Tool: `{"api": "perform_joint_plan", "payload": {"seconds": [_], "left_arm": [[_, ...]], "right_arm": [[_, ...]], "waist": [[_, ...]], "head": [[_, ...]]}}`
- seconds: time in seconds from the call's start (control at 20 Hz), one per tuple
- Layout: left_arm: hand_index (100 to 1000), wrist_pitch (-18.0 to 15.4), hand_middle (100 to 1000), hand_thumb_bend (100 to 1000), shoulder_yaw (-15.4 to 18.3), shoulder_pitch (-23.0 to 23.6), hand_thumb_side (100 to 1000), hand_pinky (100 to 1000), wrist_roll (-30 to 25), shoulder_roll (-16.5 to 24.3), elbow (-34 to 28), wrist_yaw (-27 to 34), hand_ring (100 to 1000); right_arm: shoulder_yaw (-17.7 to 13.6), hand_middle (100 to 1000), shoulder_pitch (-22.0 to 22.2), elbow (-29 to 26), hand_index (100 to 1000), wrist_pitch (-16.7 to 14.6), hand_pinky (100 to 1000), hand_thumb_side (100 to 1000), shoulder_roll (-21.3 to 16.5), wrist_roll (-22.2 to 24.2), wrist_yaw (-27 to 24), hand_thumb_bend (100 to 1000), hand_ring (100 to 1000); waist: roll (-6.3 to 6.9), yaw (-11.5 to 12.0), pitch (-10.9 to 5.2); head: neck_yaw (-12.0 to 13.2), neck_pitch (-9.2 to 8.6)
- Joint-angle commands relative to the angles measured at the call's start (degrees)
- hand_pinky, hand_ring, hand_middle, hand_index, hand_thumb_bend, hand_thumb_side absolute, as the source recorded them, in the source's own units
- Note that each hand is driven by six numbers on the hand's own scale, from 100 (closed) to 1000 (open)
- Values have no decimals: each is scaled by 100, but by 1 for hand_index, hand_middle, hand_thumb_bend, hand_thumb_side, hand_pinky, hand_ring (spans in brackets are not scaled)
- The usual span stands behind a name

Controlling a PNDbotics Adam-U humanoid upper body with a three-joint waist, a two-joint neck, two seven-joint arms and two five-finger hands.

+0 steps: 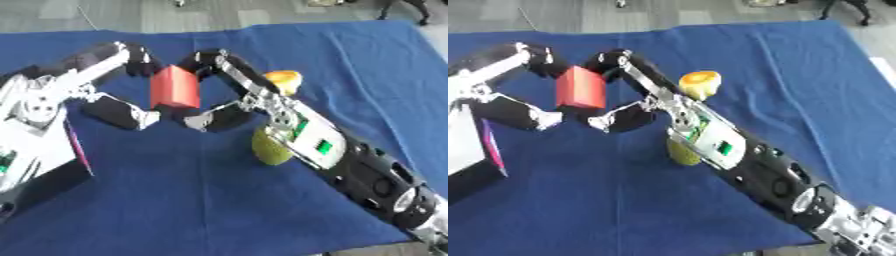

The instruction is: Pick up the objects with one hand, pass them to the other hand, and then place them into the box on the other side of the table.

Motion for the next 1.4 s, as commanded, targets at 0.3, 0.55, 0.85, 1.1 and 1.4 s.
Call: {"api": "perform_joint_plan", "payload": {"seconds": [0.3,0.55,0.85,1.1,1.4], "left_arm": [[436,42,715,100,77,-85,186,798,72,14,-19,-105,734],[428,44,708,100,76,-74,164,795,53,60,-52,-118,731],[421,65,702,100,89,-45,149,792,-22,172,-162,-97,726],[418,86,698,100,110,0,138,790,-36,298,-234,-82,722],[416,117,694,100,194,82,129,787,47,460,-276,-64,719]], "right_arm": [[3,653,-57,-123,768,-149,734,148,-36,69,136,441,804],[-44,697,-47,-13,803,-20,748,228,-20,-60,190,392,833],[-112,754,-34,79,845,153,765,281,-19,-247,230,360,871],[-136,772,-7,60,855,171,770,282,-44,-325,213,359,883],[-146,771,37,4,854,66,771,276,-75,-370,149,358,883]], "waist": [[-32,9,-40],[-24,21,-40],[-12,33,-47],[2,41,-70],[16,36,-99]], "head": [[22,32],[33,32],[70,32],[97,32],[183,32]]}}
